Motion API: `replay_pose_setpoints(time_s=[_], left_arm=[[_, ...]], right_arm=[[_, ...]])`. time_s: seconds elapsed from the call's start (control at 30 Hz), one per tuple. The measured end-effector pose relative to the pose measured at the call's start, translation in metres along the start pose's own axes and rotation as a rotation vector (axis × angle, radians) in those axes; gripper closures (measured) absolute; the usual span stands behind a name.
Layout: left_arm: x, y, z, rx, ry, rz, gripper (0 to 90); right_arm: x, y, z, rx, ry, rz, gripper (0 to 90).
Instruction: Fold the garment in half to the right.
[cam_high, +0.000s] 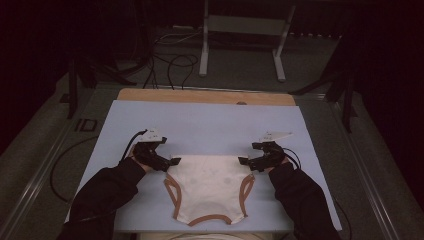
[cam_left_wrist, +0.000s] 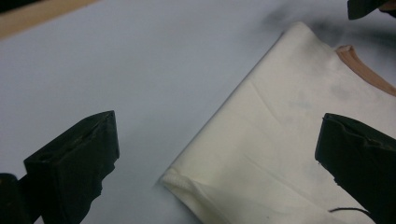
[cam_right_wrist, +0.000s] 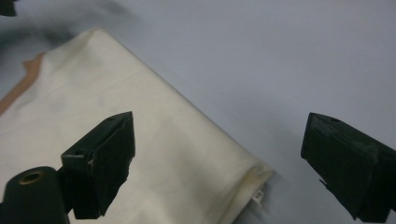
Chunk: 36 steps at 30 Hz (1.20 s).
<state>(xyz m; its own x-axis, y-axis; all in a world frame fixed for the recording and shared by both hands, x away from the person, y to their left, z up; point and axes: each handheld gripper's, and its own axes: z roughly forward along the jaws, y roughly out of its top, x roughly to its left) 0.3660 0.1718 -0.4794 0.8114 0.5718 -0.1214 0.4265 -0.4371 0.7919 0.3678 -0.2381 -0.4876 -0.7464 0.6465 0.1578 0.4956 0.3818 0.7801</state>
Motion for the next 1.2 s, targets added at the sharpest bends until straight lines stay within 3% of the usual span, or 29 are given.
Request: replay_pose_setpoints(time_s=[0.1, 0.13, 0.2, 0.37, 0.57, 0.6, 0.67, 0.83, 0.87, 0.97, 1.17, 1.2], left_arm=[[0.003, -0.001, 0.004, 0.0, -0.001, -0.008, 0.7], [0.008, -0.002, 0.008, 0.033, -0.024, -0.036, 0.7], [0.011, -0.002, 0.013, 0.058, -0.005, -0.054, 1.8], [0.015, -0.005, 0.019, 0.095, 0.007, -0.054, 13.6], [0.022, -0.01, 0.024, 0.122, 0.007, -0.084, 23.8], [0.024, -0.012, 0.026, 0.127, -0.011, -0.101, 33.5], [0.027, -0.014, 0.027, 0.141, -0.01, -0.104, 41.8], [0.029, -0.019, 0.03, 0.167, -0.011, -0.126, 54.0], [0.029, -0.021, 0.031, 0.174, -0.013, -0.129, 56.0], [0.03, -0.022, 0.03, 0.175, -0.026, -0.134, 62.1], [0.031, -0.024, 0.029, 0.188, -0.082, -0.158, 72.0], [0.029, -0.025, 0.029, 0.19, -0.098, -0.155, 73.0]], right_arm=[[-0.004, 0.0, 0.004, 0.018, 0.0, 0.021, 9.7], [-0.007, -0.001, 0.007, 0.021, -0.001, 0.036, 9.7], [-0.01, -0.001, 0.009, 0.029, -0.005, 0.06, 9.8], [-0.015, -0.002, 0.013, 0.039, -0.002, 0.09, 11.1], [-0.02, -0.006, 0.017, 0.078, 0.003, 0.108, 23.7], [-0.022, -0.008, 0.019, 0.088, 0.005, 0.121, 25.9], [-0.025, -0.009, 0.019, 0.098, 0.005, 0.133, 29.7], [-0.027, -0.011, 0.022, 0.117, 0.011, 0.131, 35.1], [-0.026, -0.012, 0.023, 0.132, 0.01, 0.128, 41.4], [-0.026, -0.013, 0.024, 0.146, 0.005, 0.12, 44.5], [-0.023, -0.014, 0.024, 0.178, 0.005, 0.095, 58.0], [-0.022, -0.014, 0.024, 0.185, 0.004, 0.083, 64.6]])
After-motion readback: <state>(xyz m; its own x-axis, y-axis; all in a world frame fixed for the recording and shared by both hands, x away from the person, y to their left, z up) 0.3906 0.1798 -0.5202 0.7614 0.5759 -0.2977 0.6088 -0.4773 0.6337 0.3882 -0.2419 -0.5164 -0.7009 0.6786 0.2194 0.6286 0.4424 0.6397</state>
